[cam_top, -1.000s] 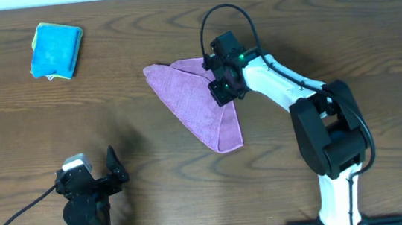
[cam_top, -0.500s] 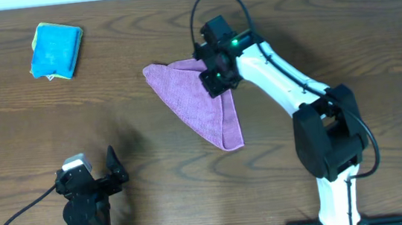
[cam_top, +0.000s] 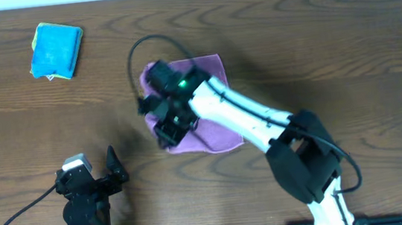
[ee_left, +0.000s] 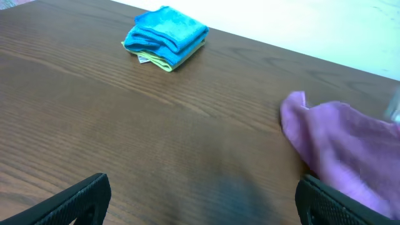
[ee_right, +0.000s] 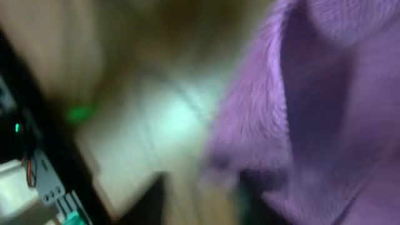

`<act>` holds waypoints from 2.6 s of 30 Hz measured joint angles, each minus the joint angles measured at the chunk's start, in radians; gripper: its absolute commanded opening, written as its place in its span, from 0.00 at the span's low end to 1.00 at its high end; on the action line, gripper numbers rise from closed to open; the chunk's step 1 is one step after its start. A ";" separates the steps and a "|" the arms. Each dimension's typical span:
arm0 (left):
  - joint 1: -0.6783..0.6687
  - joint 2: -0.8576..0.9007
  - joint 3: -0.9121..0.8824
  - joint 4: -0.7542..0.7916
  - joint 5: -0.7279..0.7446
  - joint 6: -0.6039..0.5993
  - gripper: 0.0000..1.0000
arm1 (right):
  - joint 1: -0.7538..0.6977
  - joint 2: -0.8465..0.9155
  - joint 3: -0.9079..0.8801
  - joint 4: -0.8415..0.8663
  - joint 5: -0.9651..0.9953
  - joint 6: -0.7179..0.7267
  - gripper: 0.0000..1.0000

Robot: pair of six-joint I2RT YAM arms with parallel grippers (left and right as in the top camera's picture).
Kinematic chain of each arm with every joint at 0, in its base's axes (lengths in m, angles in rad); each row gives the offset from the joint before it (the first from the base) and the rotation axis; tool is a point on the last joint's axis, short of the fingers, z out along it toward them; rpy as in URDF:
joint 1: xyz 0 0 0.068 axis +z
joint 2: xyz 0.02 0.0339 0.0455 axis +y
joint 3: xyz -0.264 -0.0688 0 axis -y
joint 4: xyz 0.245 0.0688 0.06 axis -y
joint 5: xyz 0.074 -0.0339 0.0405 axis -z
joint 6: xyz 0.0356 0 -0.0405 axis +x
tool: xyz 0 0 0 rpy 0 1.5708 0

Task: Fold the cloth
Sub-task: 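Lower the hanging pink cloth onto the table with the right gripper, then drag the cloth corner to flatten it, then release and lift right gripper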

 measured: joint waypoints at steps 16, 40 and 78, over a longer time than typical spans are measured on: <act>0.000 0.000 0.000 0.000 0.000 0.000 0.95 | -0.205 0.000 0.003 0.251 0.247 0.074 0.02; 0.000 0.000 0.000 0.000 0.000 0.000 0.95 | -0.261 0.171 0.006 0.533 0.541 0.117 0.02; 0.000 0.000 0.000 0.000 0.000 0.000 0.95 | -0.380 -0.011 0.198 0.109 0.571 0.201 0.89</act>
